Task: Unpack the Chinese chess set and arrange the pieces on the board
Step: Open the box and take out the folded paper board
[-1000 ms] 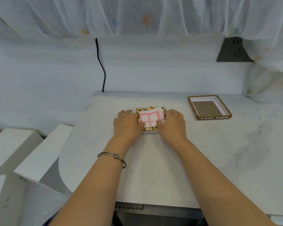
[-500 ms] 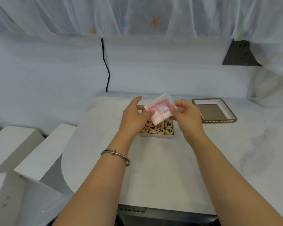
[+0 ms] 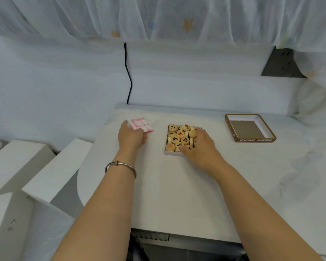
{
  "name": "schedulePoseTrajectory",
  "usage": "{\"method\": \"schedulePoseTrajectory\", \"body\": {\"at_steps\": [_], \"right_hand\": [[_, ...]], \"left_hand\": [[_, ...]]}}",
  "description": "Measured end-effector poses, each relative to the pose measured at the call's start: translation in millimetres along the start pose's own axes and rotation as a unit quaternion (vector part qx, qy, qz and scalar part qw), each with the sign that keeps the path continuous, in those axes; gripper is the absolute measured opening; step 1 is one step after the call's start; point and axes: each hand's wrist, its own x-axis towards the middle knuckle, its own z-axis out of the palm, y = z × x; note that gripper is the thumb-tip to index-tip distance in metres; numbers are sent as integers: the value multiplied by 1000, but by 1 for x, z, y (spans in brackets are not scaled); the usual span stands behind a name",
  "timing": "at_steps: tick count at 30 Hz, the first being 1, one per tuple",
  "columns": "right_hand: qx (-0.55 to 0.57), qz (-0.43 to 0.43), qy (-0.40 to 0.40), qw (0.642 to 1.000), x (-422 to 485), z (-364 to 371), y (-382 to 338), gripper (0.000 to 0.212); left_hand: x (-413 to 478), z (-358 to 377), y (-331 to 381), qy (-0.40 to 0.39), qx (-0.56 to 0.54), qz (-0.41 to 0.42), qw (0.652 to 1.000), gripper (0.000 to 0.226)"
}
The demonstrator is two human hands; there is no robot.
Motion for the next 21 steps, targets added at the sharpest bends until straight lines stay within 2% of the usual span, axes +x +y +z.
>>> {"method": "schedulePoseTrajectory", "body": {"at_steps": [1, 3, 5, 7, 12, 15, 18, 21], "right_hand": [[6, 2, -7, 1000, 0, -1, 1, 83], [28, -2, -12, 1000, 1, -4, 2, 81], [50, -12, -13, 999, 1, -8, 2, 74], [73, -12, -20, 997, -1, -11, 1, 68], [140, -1, -39, 989, -3, -22, -1, 55], [60, 1, -20, 998, -4, -31, -2, 58], [-9, 1, -2, 1000, -5, -37, -1, 52], [-43, 1, 9, 999, -6, -39, -2, 47]], "left_hand": [[0, -1, 3, -3, 82, 26, 996, 63], [-3, -3, 11, 4, 277, 94, 956, 68], [-8, -2, 16, 16, 355, 147, 923, 58], [-11, 3, 16, -6, 343, 170, 924, 47], [-29, 27, 11, -168, 327, 138, 920, 41], [-30, 35, 6, -158, 356, 155, 908, 43], [-28, 37, 4, -156, 363, 148, 906, 48], [-28, 39, 0, -170, 405, 167, 883, 49]]}}
